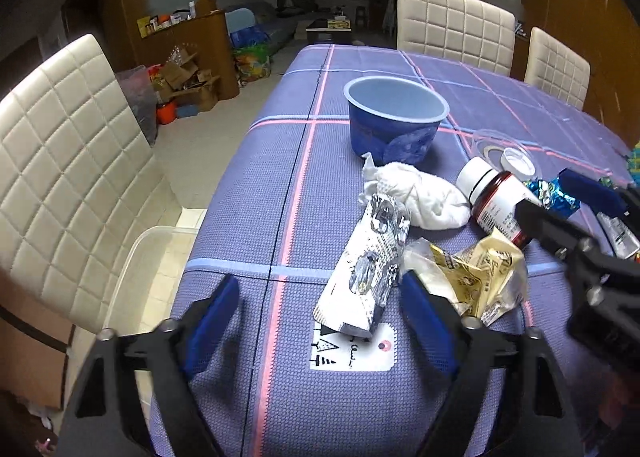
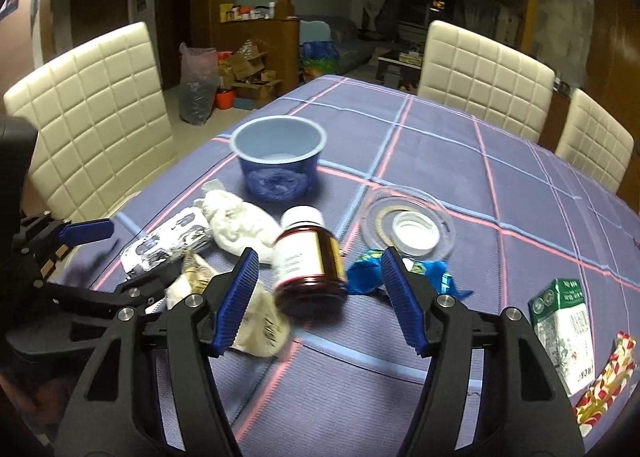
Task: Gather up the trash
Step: 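Grasp the foil blister pack with the left gripper while the right grasps the medicine bottle, then carry the blister pack and medicine bottle over the clear bin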
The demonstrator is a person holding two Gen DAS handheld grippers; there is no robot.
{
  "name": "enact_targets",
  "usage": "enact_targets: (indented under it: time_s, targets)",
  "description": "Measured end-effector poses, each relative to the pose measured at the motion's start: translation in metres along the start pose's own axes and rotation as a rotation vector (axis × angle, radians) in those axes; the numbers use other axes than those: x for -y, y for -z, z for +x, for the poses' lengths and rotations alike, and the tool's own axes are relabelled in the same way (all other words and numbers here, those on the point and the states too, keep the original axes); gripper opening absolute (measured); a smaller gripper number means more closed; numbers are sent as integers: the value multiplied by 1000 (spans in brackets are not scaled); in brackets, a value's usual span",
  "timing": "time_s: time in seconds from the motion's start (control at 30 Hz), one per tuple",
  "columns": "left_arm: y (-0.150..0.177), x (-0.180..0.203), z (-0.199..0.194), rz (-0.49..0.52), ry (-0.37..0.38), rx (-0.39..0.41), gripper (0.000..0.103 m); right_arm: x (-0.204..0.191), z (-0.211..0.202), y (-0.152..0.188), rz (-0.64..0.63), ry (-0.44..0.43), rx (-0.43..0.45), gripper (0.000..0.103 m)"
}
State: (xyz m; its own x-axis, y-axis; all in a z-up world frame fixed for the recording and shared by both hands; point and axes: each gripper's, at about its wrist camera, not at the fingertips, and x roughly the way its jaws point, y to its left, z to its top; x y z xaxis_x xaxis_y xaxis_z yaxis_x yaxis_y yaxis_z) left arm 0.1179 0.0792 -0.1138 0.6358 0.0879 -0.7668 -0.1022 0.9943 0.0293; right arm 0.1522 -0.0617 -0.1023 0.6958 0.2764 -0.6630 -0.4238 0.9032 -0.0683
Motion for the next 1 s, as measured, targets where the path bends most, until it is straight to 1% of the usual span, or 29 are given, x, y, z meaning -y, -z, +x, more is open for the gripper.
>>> enact_targets:
  time_s: [0.03, 0.1, 0.13, 0.2, 0.23, 0.27, 0.3, 0.4, 0.53, 0.6, 0.73, 0.83, 1.0]
  targets:
    - [-1, -1, 1, 0, 14, -5, 68, -1, 4, -1, 0, -3, -8, 65]
    - [-2, -1, 7, -2, 41, -25, 53, 2, 13, -2, 29, -18, -32, 64]
    - [-3, -1, 8, -4, 41, -26, 51, 4, 18, -2, 51, -24, -46, 64]
    - [-4, -1, 9, 1, 55, -27, 38, 9, 27, 0, 88, -37, -81, 63]
    - [-5, -2, 9, 4, 53, -26, 37, 10, 30, 1, 96, -43, -92, 51]
    - [-5, -2, 9, 5, 58, -27, 37, 11, 31, 3, 97, -48, -100, 49]
    - [-5, -2, 9, 3, 61, -25, 36, 9, 31, 3, 86, -40, -98, 48]
    - [-3, -3, 6, -6, 65, -17, 35, 3, 26, 4, 65, -23, -80, 48]
    - [-1, -8, -3, -21, 65, 7, 34, -2, 17, 1, 56, -29, -55, 48]
    - [-2, -10, -9, -20, 55, 23, 34, -4, 12, 0, 46, -15, -37, 48]
    - [-5, -16, -24, -29, 56, 61, 34, -12, -7, -5, 11, 18, 32, 48]
    - [-8, -20, -34, -33, 50, 85, 34, -19, -16, -9, -13, 16, 61, 48]
    - [-8, -30, -40, -47, 34, 106, 34, -33, -21, -14, -45, 1, 68, 48]
